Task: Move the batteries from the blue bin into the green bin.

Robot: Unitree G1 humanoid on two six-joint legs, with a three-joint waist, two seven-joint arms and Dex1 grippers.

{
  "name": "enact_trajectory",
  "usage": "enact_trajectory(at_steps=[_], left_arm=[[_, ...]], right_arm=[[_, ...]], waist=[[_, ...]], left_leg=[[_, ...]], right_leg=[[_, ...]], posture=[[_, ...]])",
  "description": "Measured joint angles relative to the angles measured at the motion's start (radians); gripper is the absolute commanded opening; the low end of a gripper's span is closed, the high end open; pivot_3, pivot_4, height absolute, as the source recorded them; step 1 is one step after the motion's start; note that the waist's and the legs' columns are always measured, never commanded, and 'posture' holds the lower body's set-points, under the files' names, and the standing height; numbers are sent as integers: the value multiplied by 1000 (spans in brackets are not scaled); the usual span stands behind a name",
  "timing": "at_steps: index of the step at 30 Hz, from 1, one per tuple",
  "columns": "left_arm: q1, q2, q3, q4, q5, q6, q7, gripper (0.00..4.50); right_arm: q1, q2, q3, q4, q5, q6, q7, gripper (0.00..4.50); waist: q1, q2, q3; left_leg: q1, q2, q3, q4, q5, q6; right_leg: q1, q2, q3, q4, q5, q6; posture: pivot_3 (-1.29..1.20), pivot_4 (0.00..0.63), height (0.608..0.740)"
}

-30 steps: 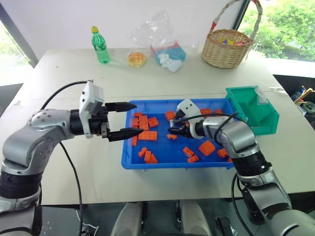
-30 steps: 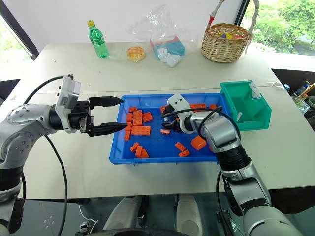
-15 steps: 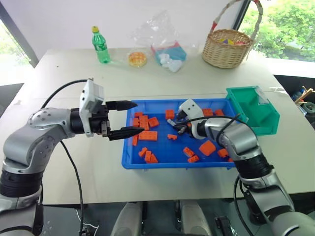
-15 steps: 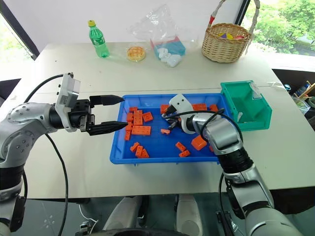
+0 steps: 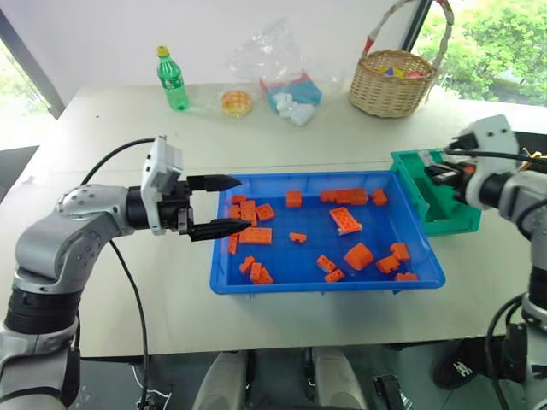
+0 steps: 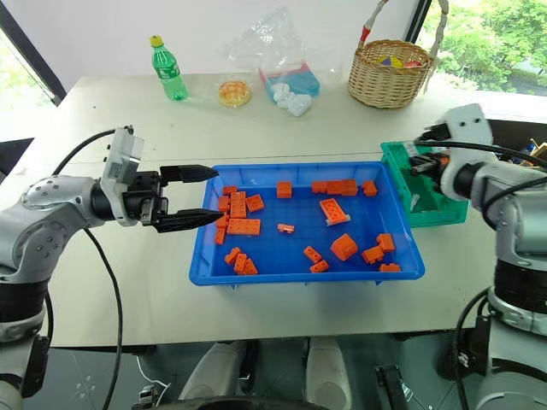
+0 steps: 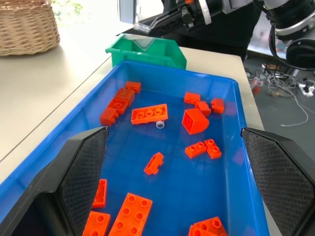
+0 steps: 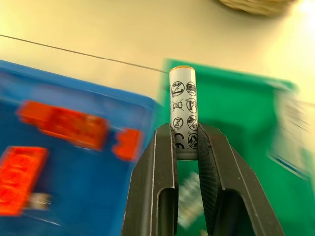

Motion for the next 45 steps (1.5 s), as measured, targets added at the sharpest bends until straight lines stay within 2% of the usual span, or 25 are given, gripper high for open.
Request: enact_trajectory(at_steps=[4,9,13,18,21,22,23,26,31,45], left_arm=[[-18,-11,-10,18,10,-13,-14,4500],[-21,-19,-11,18,14,-15,-16,4500],[-21,-22,-11,18,17,-15,-15,4500],[-20,-22,-10,17,17,-14,-12,4500],[-19,-22,-10,14,17,-11,-7,4500],[-19,-22,-10,10,17,-10,-4,4500],[-19,-22,-10,8,16,-9,-1,4500],[-17,-22,-9,-1,16,-7,8,4500],[-8,-16,-6,-15,7,-3,15,4500],[12,-7,1,-49,-14,14,36,4500]], right_arm=[[91,-1,-19,-1,3,-7,-7,58],[154,3,-13,-4,0,-49,-28,2511],[122,-5,-8,-6,6,-72,-27,2511],[-34,18,6,-75,52,-16,-47,2511],[-76,110,26,-146,93,56,-73,3358],[-76,152,45,-170,104,84,-86,3778],[-71,193,79,-191,114,111,-100,4387],[-38,276,155,-217,120,148,-140,4450],[12,375,211,-224,117,181,-206,4450],[78,428,257,-184,93,156,-263,4450]], waist=[[-1,0,0],[-1,0,0],[-1,0,0],[-2,0,0],[0,0,0],[0,0,0],[0,0,0],[4,0,0],[1,0,0],[-1,0,0]], left_leg=[[0,0,0,0,0,0],[0,0,1,0,0,0],[0,0,1,0,0,0],[0,1,0,0,0,0],[0,1,0,0,0,0],[0,1,-1,0,0,0],[0,0,-1,0,0,0],[0,0,-1,0,0,0],[0,0,-1,0,0,0],[0,0,-1,0,0,0]], right_leg=[[0,0,0,0,0,0],[0,0,0,0,0,0],[0,0,0,0,0,0],[0,0,0,0,0,0],[0,0,0,-1,0,0],[0,0,0,-1,0,0],[0,0,0,-1,0,0],[0,0,0,-1,0,0],[0,0,0,0,0,0],[0,1,0,0,0,0]], posture=[[0,150,693],[0,150,693],[0,150,693],[0,150,693],[0,150,693],[0,150,693],[0,150,693],[0,150,693],[0,150,693],[0,150,693]])
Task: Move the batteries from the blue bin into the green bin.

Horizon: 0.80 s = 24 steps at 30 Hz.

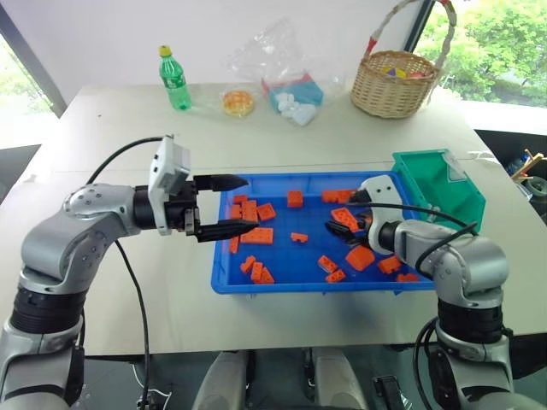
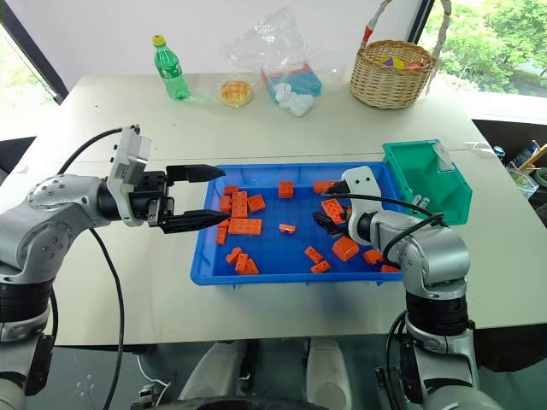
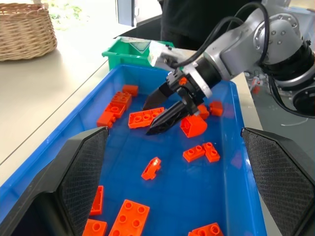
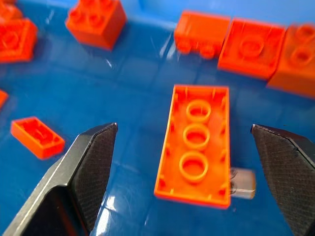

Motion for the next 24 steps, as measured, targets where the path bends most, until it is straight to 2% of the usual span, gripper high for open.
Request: enact_trajectory(at_steps=[3,6,14,22,24], left_arm=[[0,0,0,0,-1,0,0,4500],[0,0,0,0,-1,0,0,4500],[-1,-7,0,0,-1,0,1,4500],[-22,-15,-2,11,1,-4,-1,4500],[-23,-16,-3,20,2,-6,-3,4500]], right_arm=[[8,-2,12,10,-9,-29,-1,3657],[8,-6,14,15,-13,-46,3,2189],[-17,-6,70,-5,8,-77,58,2189],[-72,-4,278,61,37,-198,207,2189],[-82,-6,314,123,22,-234,222,2704]], waist=[[0,0,0],[0,0,0],[-2,0,0],[-1,0,0],[0,0,0]], left_leg=[[0,0,0,0,0,0],[0,0,0,0,0,0],[0,0,0,0,0,0],[0,0,0,0,0,0],[0,0,0,0,0,0]], right_leg=[[0,0,0,0,0,0],[0,0,0,0,0,0],[0,0,0,0,0,0],[0,0,0,0,0,0],[0,0,0,0,0,0]], posture=[[0,150,693],[0,150,693],[0,150,693],[0,150,693],[0,150,693]])
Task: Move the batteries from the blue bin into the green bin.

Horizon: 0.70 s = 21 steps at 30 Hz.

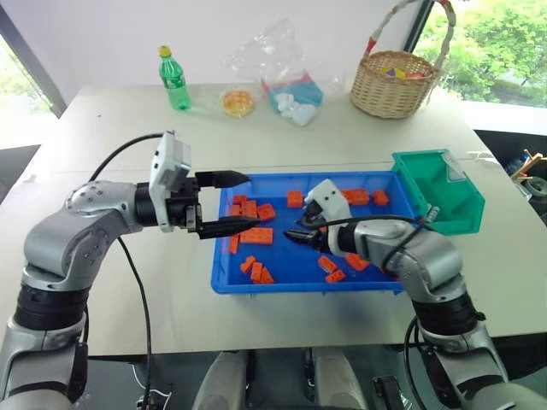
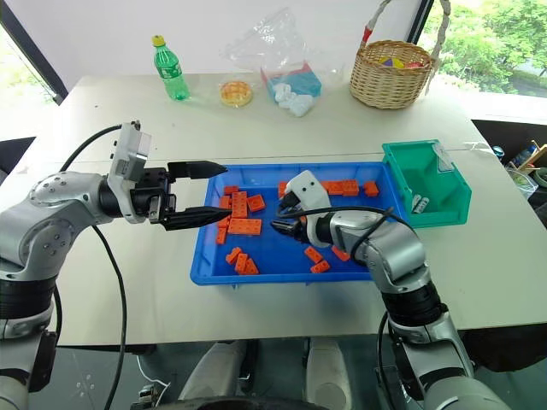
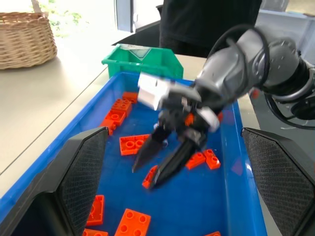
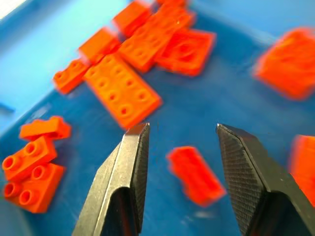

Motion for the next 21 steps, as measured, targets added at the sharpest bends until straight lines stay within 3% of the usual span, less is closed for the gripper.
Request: enact_trajectory(at_steps=[3,12,17,21], left_arm=[[-2,0,0,3,1,-3,-2,4500],[2,0,1,3,10,-18,-3,4500],[4,-1,0,4,13,-24,-3,4500],[3,-5,0,9,21,-26,-5,4500]], right_arm=[[-37,-34,38,49,-27,-56,38,3968],[-152,-286,-25,45,-21,-108,212,3968],[-147,-493,-30,58,-46,-263,400,3968],[-123,-553,4,145,-109,-462,533,3968]], waist=[[-2,0,0],[3,0,0],[1,0,0],[-4,0,0]], left_leg=[[0,0,0,0,0,0],[0,0,0,0,0,0],[0,1,0,0,0,0],[0,1,1,0,0,0]], right_leg=[[0,0,0,0,0,0],[0,0,0,-1,0,0],[1,0,-1,-2,0,0],[0,0,-1,-1,0,0]], posture=[[0,150,693],[0,150,693],[0,150,693],[0,150,693]])
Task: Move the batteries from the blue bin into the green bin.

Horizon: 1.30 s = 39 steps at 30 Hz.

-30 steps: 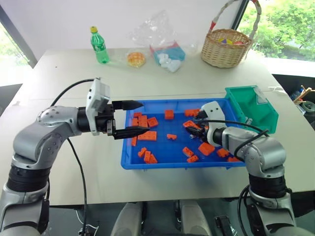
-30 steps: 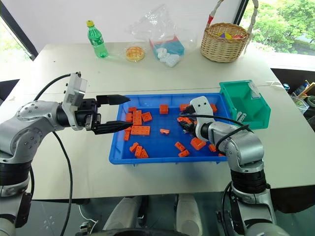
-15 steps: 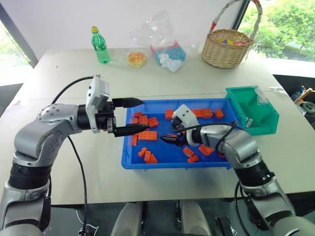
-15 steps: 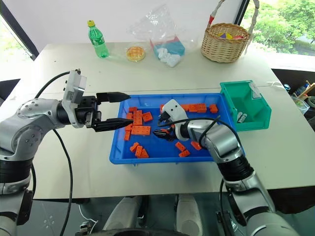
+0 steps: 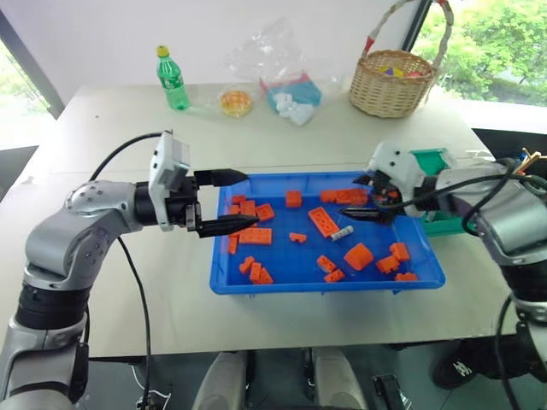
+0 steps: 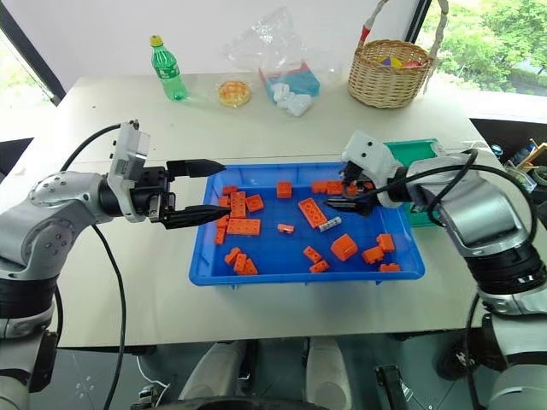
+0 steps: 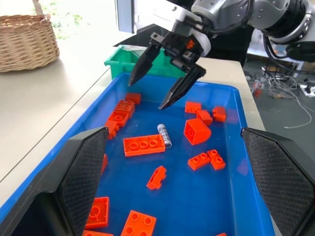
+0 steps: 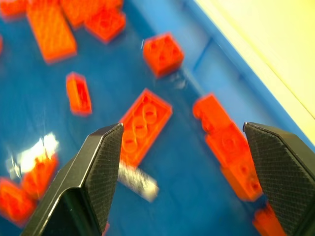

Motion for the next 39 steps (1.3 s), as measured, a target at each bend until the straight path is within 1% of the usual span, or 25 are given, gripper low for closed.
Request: enact_trajectory(at_steps=[2,5,8,15,18,21,22,23,24,26,27,28,31,35,36,39], left_arm=[[-4,-7,-2,5,1,-1,-1,4500],[-4,-7,-5,8,3,-1,-3,4500],[-4,-7,-5,9,7,-3,-5,4500],[-4,8,-4,4,8,1,-13,4500],[-4,15,-4,-3,6,3,-15,4500],[-4,24,-4,-10,0,4,-19,4500],[-4,28,-4,-11,-1,4,-20,4500],[-4,29,-4,-11,-1,5,-20,4500],[-4,29,-4,-11,-1,5,-20,4500],[-4,29,-4,-11,-2,5,-20,4500],[-4,31,-4,-10,-2,5,-21,4500],[-4,31,-4,-10,-2,5,-23,4500],[-6,31,-5,-9,-2,5,-32,4500],[-10,33,-7,-5,-2,5,-51,4500],[-11,33,-7,-4,-2,5,-54,4500],[-12,32,-9,-3,-1,5,-63,4500]], right_arm=[[3,1,22,71,-39,-137,64,3968],[10,7,43,144,-88,-281,125,3968],[24,26,62,196,-128,-387,170,3968],[32,88,103,357,-242,-567,187,3968],[22,108,101,391,-256,-613,187,3968],[17,119,97,421,-266,-645,189,3195],[17,123,96,431,-268,-652,192,2643],[17,124,95,437,-269,-655,197,2228],[18,125,94,438,-270,-655,204,1643],[38,122,81,416,-265,-634,225,707],[47,120,76,401,-259,-617,233,295],[59,116,69,378,-256,-597,240,41],[99,95,43,312,-228,-528,264,50],[190,25,-25,189,-175,-418,277,50],[204,13,-50,166,-161,-395,270,50],[226,-28,-179,88,-112,-303,217,50]], waist=[[1,0,0],[3,0,0],[4,0,0],[4,0,0],[2,0,0],[3,-1,0],[3,-1,0],[3,-1,0],[4,-1,0],[5,-1,0],[5,-1,0],[6,-1,0],[7,-1,0],[9,0,0],[9,0,0],[7,0,0]], left_leg=[[0,0,0,0,0,0],[0,0,0,0,0,0],[0,0,0,0,0,0],[0,0,0,0,0,0],[1,0,0,0,0,-1],[2,0,0,0,0,-1],[2,0,0,0,0,-1],[2,0,0,0,0,-1],[2,0,0,0,0,-1],[2,0,-1,1,0,-1],[2,0,-1,1,0,-1],[2,0,-1,1,0,-1],[1,-1,-1,1,0,-1],[1,-1,-1,1,0,-1],[0,-1,-1,1,0,-1],[0,-1,-1,1,0,-1]], right_leg=[[0,0,0,0,0,0],[0,0,0,0,0,0],[0,0,0,0,0,0],[0,0,0,0,0,0],[1,0,1,0,0,0],[2,0,1,0,0,0],[2,0,1,0,0,0],[2,0,1,0,0,0],[2,0,1,0,0,0],[2,0,1,0,0,0],[2,0,1,0,0,0],[2,0,1,0,0,0],[2,0,1,0,0,0],[1,-1,1,0,0,0],[1,-1,1,0,0,-1],[1,-1,1,0,-1,-3]], posture=[[0,150,693],[0,150,693],[0,150,693],[0,150,693],[0,150,693],[0,150,693],[0,150,693],[0,150,693],[0,150,693],[0,150,693],[0,150,693],[0,150,693],[0,150,693],[0,150,693],[0,150,693],[0,150,693]])
